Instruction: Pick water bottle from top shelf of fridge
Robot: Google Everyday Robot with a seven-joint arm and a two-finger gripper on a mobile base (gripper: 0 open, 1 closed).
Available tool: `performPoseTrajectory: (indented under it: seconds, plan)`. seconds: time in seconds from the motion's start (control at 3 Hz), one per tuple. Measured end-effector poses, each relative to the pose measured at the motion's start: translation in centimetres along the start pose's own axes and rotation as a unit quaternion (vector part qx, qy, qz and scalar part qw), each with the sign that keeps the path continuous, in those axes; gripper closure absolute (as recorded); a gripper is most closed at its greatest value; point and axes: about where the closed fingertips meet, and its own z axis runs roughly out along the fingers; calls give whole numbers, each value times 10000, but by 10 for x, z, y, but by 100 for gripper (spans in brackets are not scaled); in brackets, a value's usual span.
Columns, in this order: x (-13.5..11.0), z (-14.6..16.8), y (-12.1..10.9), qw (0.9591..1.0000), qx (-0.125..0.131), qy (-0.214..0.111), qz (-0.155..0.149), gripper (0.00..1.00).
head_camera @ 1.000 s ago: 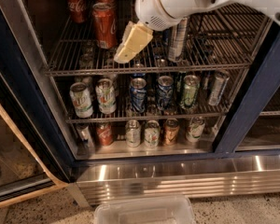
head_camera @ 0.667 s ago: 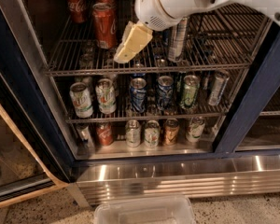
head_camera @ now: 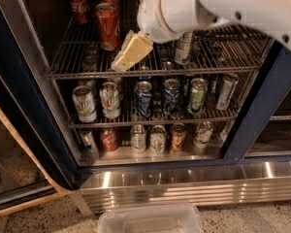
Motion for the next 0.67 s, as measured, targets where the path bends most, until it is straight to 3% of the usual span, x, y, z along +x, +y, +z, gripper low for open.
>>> performPoseTrajectory:
  seconds: [0.33, 0.67]
  plan:
    - [1, 9, 14, 9981, 255, -262, 498, 0]
    - [-12, 18, 28, 9948, 392, -534, 778, 0]
